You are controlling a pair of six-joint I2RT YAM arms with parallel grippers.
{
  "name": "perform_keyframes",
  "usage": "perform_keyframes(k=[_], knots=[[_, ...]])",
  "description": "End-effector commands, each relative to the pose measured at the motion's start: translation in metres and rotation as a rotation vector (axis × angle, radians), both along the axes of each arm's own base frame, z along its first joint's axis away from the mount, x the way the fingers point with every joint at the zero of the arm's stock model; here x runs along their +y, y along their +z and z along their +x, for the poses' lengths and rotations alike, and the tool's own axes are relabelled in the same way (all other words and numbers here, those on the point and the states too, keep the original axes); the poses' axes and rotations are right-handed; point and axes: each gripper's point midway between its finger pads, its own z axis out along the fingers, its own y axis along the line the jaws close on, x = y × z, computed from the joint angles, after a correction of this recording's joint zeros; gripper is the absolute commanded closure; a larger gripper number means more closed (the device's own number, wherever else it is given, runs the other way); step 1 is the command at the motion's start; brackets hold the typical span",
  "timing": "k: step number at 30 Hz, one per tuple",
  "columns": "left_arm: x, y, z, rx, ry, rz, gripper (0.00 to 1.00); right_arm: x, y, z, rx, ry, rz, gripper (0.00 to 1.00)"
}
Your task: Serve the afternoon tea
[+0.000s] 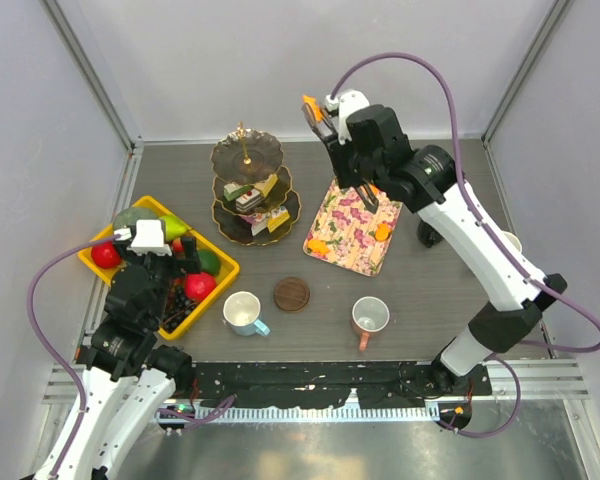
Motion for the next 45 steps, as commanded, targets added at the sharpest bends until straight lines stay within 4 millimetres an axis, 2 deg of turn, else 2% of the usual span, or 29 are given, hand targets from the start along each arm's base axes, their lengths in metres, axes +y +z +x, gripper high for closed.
perform_keyframes(k=[1, 6, 7, 8, 11, 18, 23, 29, 35, 36, 37, 38, 39, 40, 41, 42, 43, 44, 45], knots=[[-0.001, 0.01, 0.004, -0.046, 0.003, -0.016, 0.01, 0.036, 0.007, 0.019, -0.035, 0.086, -0.022, 0.67], [0.0, 0.01, 0.005, -0.046, 0.009, -0.014, 0.01, 0.07, 0.002, 0.036, -0.035, 0.13, -0.027, 0.67], [0.0, 0.01, 0.004, -0.048, 0.009, -0.014, 0.01, 0.077, -0.007, 0.039, -0.018, 0.142, -0.037, 0.66], [0.0, 0.011, 0.004, -0.049, 0.009, -0.015, 0.01, 0.082, -0.004, 0.039, -0.027, 0.154, -0.03, 0.66], [0.001, 0.012, 0.004, -0.053, 0.009, -0.016, 0.01, 0.1, -0.015, 0.041, -0.016, 0.19, -0.044, 0.66], [0.0, 0.012, 0.003, -0.055, 0.008, -0.017, 0.01, 0.121, -0.034, 0.047, 0.009, 0.234, -0.052, 0.65], [0.0, 0.013, 0.004, -0.055, 0.007, -0.014, 0.01, 0.127, -0.036, 0.047, 0.001, 0.254, -0.06, 0.55], [0.0, 0.012, 0.004, -0.052, 0.006, -0.015, 0.01, 0.118, -0.027, 0.047, -0.022, 0.23, -0.069, 0.46], [0.0, 0.012, 0.004, -0.05, 0.004, -0.013, 0.01, 0.102, -0.013, 0.038, -0.051, 0.206, -0.069, 0.45], [0.0, 0.012, 0.004, -0.052, 0.004, -0.015, 0.01, 0.096, -0.006, 0.036, -0.064, 0.191, -0.068, 0.45], [-0.001, 0.012, 0.004, -0.052, 0.003, -0.016, 0.01, 0.092, -0.008, 0.035, -0.061, 0.179, -0.073, 0.45], [-0.001, 0.012, 0.004, -0.052, 0.003, -0.015, 0.01, 0.083, 0.0, 0.032, -0.08, 0.156, -0.069, 0.45], [0.0, 0.012, 0.004, -0.052, 0.004, -0.016, 0.01, 0.077, -0.004, 0.033, -0.081, 0.134, -0.081, 0.45], [0.0, 0.012, 0.004, -0.05, 0.004, -0.016, 0.01, 0.07, 0.005, 0.027, -0.096, 0.125, -0.071, 0.45], [0.0, 0.013, 0.004, -0.053, 0.004, -0.017, 0.01, 0.065, -0.003, 0.026, -0.086, 0.114, -0.087, 0.45], [-0.001, 0.012, 0.004, -0.052, 0.001, -0.016, 0.01, 0.057, 0.006, 0.021, -0.102, 0.101, -0.071, 0.45], [-0.001, 0.012, 0.004, -0.052, 0.001, -0.015, 0.01, 0.049, -0.002, 0.021, -0.09, 0.081, -0.088, 0.45], [-0.001, 0.011, 0.004, -0.05, 0.0, -0.014, 0.01, 0.041, 0.006, 0.016, -0.103, 0.063, -0.065, 0.45], [-0.001, 0.011, 0.004, -0.05, 0.0, -0.016, 0.01, 0.032, -0.003, 0.016, -0.086, 0.045, -0.08, 0.44]])
